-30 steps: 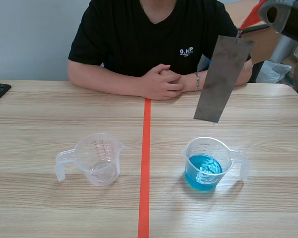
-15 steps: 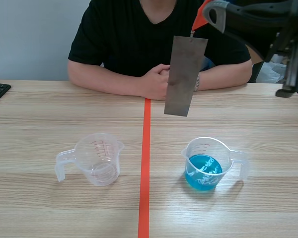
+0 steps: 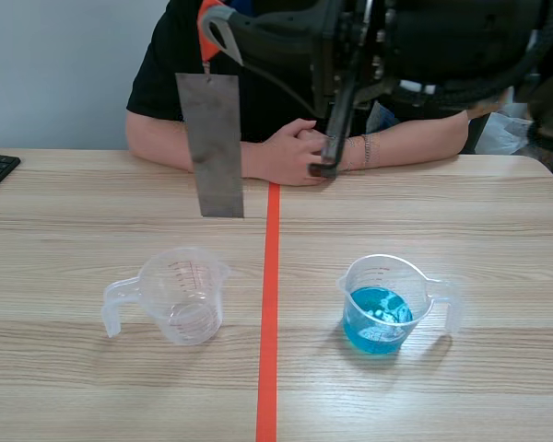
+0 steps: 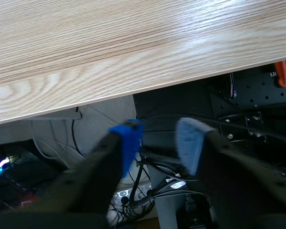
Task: Do the redox reaction experiment.
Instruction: 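Put the plate into the left beaker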
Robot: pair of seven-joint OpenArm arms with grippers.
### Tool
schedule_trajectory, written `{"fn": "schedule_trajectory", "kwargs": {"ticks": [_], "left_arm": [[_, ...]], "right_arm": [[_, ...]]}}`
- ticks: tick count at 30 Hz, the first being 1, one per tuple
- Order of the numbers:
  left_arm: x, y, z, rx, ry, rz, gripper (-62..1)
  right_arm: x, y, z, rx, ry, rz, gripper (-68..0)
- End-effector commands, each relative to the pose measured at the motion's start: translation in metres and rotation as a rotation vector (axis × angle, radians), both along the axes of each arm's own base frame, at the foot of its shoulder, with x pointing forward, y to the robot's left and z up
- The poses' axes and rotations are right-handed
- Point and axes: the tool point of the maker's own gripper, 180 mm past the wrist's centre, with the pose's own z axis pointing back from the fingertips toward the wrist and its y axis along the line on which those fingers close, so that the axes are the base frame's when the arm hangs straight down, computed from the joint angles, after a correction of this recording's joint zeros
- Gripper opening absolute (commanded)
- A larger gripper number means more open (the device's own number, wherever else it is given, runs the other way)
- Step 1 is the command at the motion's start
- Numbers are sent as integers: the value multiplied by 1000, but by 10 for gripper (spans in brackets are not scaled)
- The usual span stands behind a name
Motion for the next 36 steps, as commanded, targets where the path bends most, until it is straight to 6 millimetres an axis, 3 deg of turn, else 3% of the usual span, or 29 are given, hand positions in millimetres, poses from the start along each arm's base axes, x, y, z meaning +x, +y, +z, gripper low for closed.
{"fn": "schedule_trajectory", "kwargs": {"ticks": [1,4,6,11,20,36], "left_arm": [[3,-2,3,-4,-18,4,-186],[3,-2,3,-2,-18,1,-39],[3,-2,3,-2,-18,1,14],[3,-1,3,0,-19,0,14],[6,9,5,26,-30,10,14],[4,9,3,24,-12,12,14]], "right_arm": [[1,4,14,33,-24,1,-658],[-3,19,12,36,-8,21,-658],[-5,26,8,32,6,27,-658],[-9,38,1,15,32,34,-658],[-3,41,-3,18,50,-5,-658],[12,45,-41,3,153,-30,-658]]}}
